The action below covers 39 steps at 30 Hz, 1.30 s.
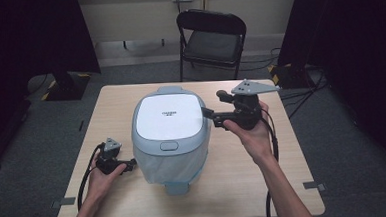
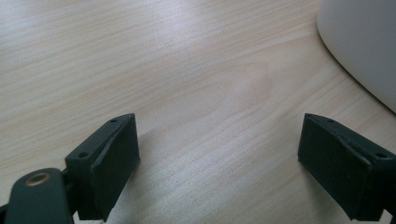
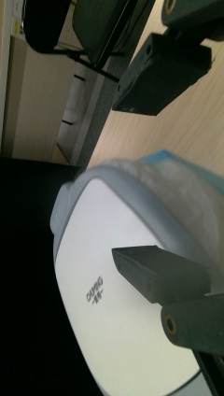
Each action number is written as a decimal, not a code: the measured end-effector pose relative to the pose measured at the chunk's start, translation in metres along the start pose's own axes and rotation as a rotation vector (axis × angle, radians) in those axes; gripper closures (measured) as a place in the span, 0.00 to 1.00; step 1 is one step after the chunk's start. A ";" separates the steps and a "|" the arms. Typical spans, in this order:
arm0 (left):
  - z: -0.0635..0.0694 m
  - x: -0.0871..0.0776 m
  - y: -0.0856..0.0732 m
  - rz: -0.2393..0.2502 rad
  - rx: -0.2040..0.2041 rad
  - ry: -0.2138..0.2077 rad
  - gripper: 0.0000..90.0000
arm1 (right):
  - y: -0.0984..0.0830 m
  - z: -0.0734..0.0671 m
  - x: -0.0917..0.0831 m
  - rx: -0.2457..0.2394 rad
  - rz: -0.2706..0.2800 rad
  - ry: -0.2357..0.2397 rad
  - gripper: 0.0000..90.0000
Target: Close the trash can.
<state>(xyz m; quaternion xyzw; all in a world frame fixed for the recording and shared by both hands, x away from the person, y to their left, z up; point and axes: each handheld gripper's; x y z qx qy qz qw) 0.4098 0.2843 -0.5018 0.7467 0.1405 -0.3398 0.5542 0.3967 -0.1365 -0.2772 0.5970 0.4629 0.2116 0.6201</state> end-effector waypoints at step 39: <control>-0.002 -0.002 -0.003 0.008 0.008 -0.014 0.14 | -0.153 0.079 -0.050 0.287 -0.162 -0.293 0.21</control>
Point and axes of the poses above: each handheld gripper's, and its own axes: x roughly forward along the jaws, y roughly out of its top, z roughly to its right, and after that the axes turned 13 degrees about y, right-handed
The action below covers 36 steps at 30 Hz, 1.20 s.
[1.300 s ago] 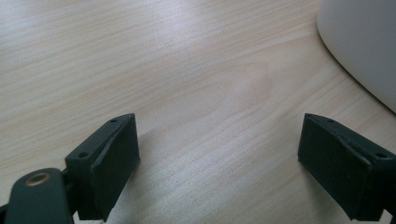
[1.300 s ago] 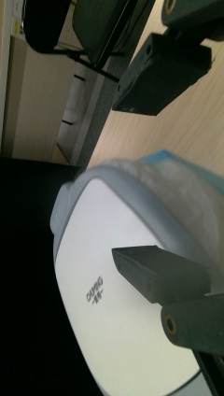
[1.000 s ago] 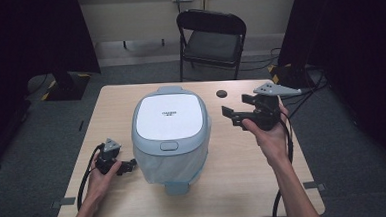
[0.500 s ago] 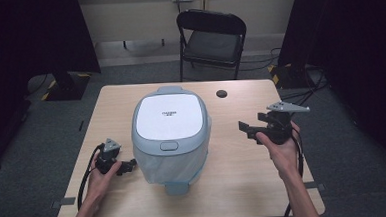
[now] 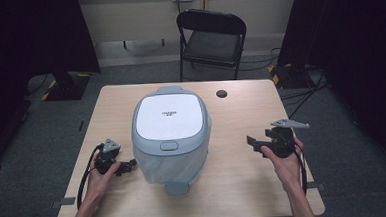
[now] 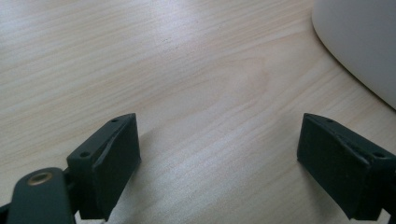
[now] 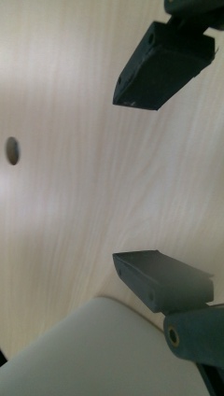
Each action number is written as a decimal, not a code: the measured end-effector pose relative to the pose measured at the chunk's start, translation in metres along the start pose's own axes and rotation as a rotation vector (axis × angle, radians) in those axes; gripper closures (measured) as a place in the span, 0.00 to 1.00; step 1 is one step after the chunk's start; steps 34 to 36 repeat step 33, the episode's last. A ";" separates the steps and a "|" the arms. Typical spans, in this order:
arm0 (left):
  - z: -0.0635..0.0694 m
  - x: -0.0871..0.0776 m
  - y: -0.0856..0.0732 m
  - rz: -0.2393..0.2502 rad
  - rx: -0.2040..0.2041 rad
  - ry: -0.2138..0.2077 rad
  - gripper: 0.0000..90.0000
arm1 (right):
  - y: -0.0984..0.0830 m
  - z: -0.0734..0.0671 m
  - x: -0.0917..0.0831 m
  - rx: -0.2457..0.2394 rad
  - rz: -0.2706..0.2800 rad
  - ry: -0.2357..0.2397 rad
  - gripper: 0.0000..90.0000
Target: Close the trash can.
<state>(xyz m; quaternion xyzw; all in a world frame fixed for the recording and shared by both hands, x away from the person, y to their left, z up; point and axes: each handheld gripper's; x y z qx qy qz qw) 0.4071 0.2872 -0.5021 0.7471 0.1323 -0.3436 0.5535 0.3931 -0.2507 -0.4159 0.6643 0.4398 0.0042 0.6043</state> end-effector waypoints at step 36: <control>-0.002 0.001 0.001 -0.004 0.011 -0.006 0.12 | -0.075 0.036 0.027 -0.019 -0.132 -0.196 0.12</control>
Point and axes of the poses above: each handheld gripper's, and its own axes: x roughly forward along the jaws, y roughly out of its top, z roughly to its right, and after that the axes turned 13 degrees about y, right-handed
